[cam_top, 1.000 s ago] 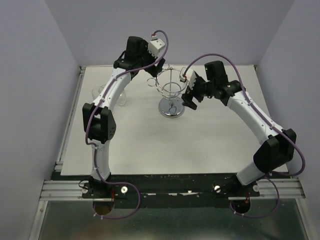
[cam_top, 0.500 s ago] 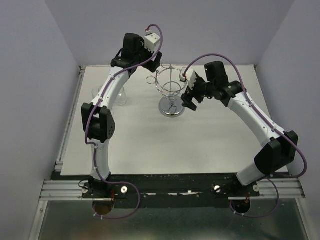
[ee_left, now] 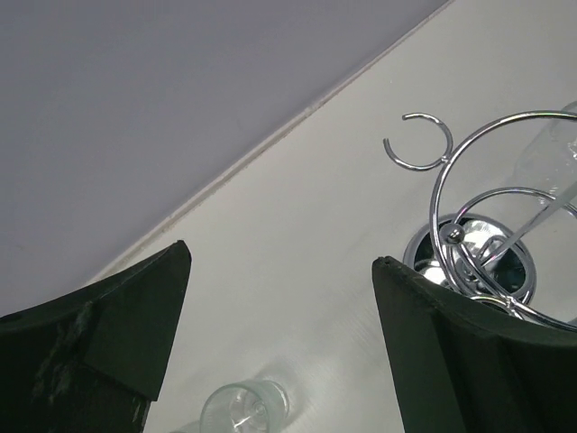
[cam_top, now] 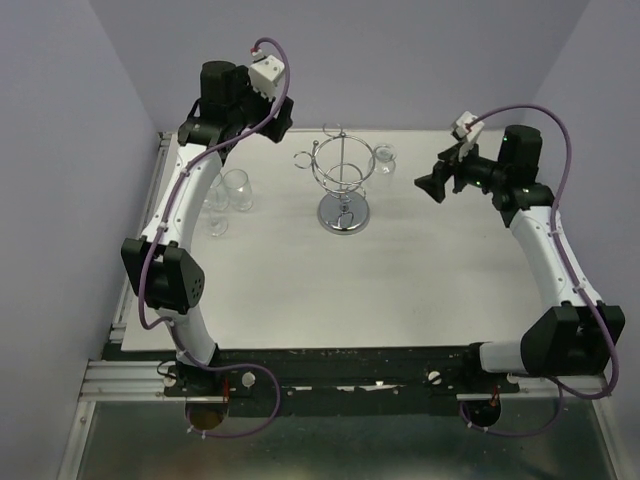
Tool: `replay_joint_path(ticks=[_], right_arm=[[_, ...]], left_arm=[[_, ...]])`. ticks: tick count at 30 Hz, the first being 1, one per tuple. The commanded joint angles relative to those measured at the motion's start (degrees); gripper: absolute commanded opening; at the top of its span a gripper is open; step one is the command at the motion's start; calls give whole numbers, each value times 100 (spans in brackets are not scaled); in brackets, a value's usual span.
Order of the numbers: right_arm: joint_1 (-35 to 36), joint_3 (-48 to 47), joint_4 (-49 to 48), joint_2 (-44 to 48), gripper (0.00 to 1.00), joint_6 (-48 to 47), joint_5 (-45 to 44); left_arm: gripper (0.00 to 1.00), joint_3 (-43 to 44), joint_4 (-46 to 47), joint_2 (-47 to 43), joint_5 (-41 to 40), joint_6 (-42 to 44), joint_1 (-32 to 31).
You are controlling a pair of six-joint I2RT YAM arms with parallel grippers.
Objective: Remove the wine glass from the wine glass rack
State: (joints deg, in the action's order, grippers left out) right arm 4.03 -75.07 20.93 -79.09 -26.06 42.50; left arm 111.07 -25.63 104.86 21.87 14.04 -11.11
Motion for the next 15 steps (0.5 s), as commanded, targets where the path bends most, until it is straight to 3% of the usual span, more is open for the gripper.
replay_joint_path(ticks=[1,4,7,11,15], right_arm=[[-499,468,-1987,123,100,761,1005],[-702,300,-1996,-176,100,683,1540],[-711,440,-1970,-300,100,-10,2085],[-711,222,-1365,-817,100,-776,2359],[-711,27,-1161,-1283,99,-1225,2605]], left_arm=[[99,-59,-144,-290,327,441,-31],[99,11,-276,-290,266,555,-5],[99,107,-293,-212,-138,705,-5],[99,792,-863,69,-262,1013,100],[99,856,-1023,105,-402,1039,180]])
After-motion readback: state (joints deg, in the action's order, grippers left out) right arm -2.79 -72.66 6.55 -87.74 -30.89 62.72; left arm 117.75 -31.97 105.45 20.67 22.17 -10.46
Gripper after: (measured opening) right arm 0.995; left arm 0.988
